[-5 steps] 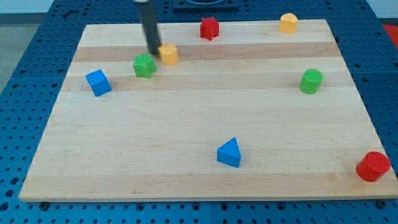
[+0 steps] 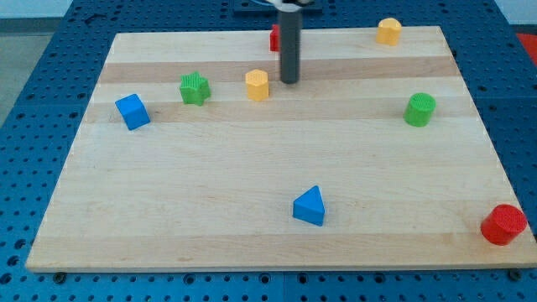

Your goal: Point your arm to green star

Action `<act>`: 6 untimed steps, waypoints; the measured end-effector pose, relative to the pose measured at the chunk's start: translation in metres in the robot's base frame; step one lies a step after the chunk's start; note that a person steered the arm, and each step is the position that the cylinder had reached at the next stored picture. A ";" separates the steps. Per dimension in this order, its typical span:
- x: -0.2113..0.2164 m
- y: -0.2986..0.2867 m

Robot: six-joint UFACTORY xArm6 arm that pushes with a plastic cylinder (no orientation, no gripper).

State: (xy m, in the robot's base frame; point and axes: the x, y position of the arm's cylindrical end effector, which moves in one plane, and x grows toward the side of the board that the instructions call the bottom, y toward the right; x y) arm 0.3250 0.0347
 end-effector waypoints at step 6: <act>0.013 -0.152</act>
